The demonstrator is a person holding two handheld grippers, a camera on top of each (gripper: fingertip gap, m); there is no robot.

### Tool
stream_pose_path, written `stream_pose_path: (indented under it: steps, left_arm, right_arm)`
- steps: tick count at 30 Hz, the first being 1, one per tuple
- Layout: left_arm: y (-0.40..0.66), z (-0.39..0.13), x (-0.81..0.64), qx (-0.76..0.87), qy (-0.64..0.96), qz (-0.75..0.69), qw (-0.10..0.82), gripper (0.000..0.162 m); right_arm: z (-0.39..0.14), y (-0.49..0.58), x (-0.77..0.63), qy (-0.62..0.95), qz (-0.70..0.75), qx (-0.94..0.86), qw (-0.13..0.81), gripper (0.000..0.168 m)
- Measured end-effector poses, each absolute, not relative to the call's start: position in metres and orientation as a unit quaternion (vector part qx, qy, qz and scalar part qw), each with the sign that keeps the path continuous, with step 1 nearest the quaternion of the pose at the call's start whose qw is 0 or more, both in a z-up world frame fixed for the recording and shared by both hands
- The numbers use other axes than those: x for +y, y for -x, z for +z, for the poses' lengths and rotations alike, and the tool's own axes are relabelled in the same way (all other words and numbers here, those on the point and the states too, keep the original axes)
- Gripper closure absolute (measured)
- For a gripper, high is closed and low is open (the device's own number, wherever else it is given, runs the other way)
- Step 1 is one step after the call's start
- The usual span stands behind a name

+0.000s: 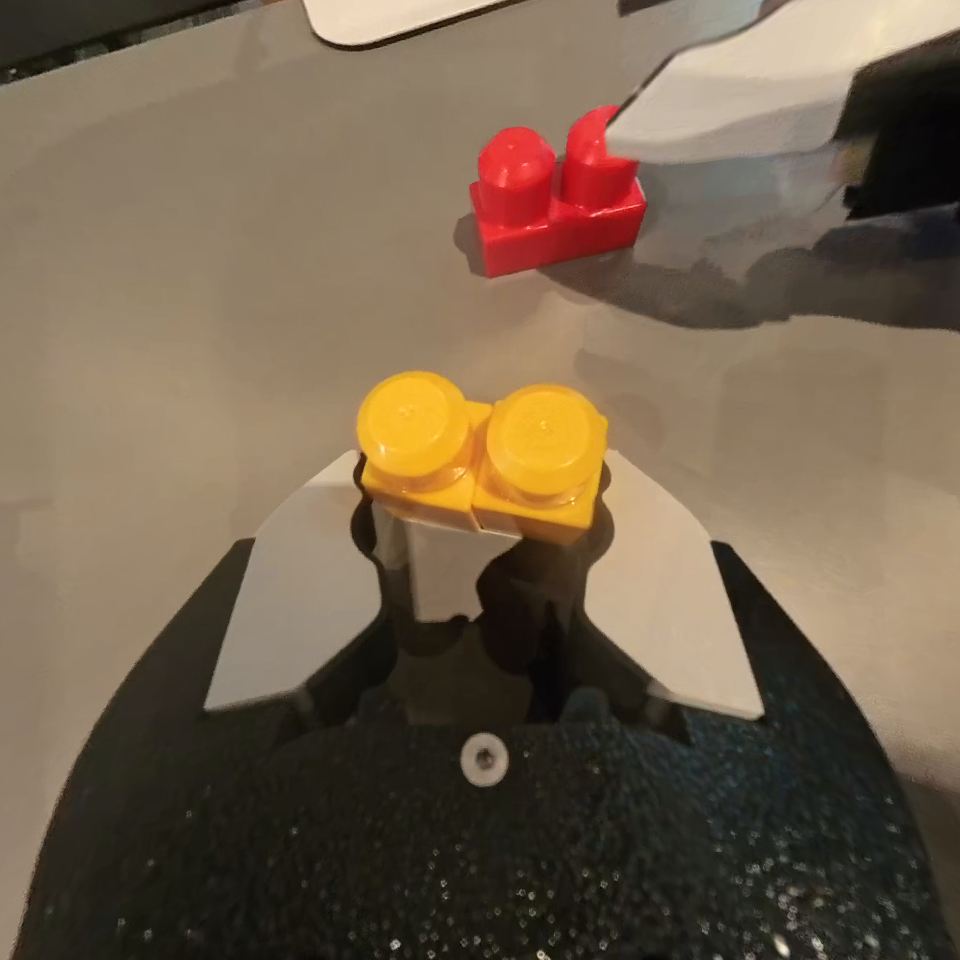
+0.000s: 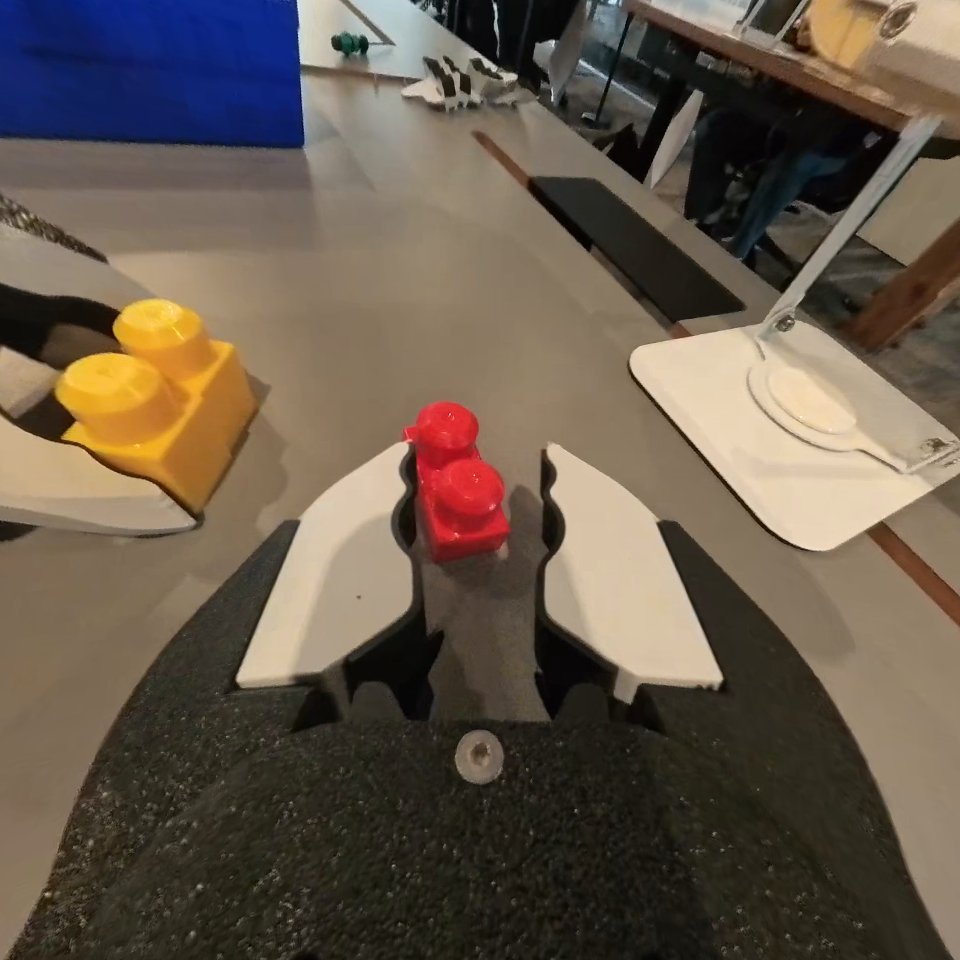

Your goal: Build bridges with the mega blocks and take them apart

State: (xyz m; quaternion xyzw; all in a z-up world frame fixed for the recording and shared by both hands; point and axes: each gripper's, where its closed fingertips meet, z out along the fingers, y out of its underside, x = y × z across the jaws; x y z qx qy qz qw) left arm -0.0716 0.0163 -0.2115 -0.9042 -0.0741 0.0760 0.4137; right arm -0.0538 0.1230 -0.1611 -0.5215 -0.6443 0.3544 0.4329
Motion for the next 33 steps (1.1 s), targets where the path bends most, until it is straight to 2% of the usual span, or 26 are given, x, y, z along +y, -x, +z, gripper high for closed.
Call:
stream_pose_path:
  steps: [10,17,25,29,33]
  left_arm:
    - [0.077,-0.196,0.027,-0.035,0.889,0.029,0.456,0.082]
    - [0.084,-0.152,0.051,0.030,0.868,0.002,0.495,0.082]
    - [0.097,-0.159,0.059,0.039,0.863,-0.028,0.503,0.083]
    - [0.103,-0.158,0.063,0.015,0.854,-0.023,0.520,0.083]
    - [0.104,-0.158,0.070,0.003,0.851,-0.012,0.525,0.083]
  right_arm:
    - [-0.181,0.062,0.128,0.527,0.310,-0.673,0.416,0.129]
    - [-0.185,0.063,0.130,0.538,0.312,-0.676,0.396,0.131]
    - [-0.188,0.065,0.135,0.549,0.300,-0.674,0.393,0.138]
    - [-0.172,0.065,0.140,0.576,0.313,-0.622,0.428,0.139]
    - [-0.127,0.065,0.142,0.608,0.363,-0.519,0.479,0.139]
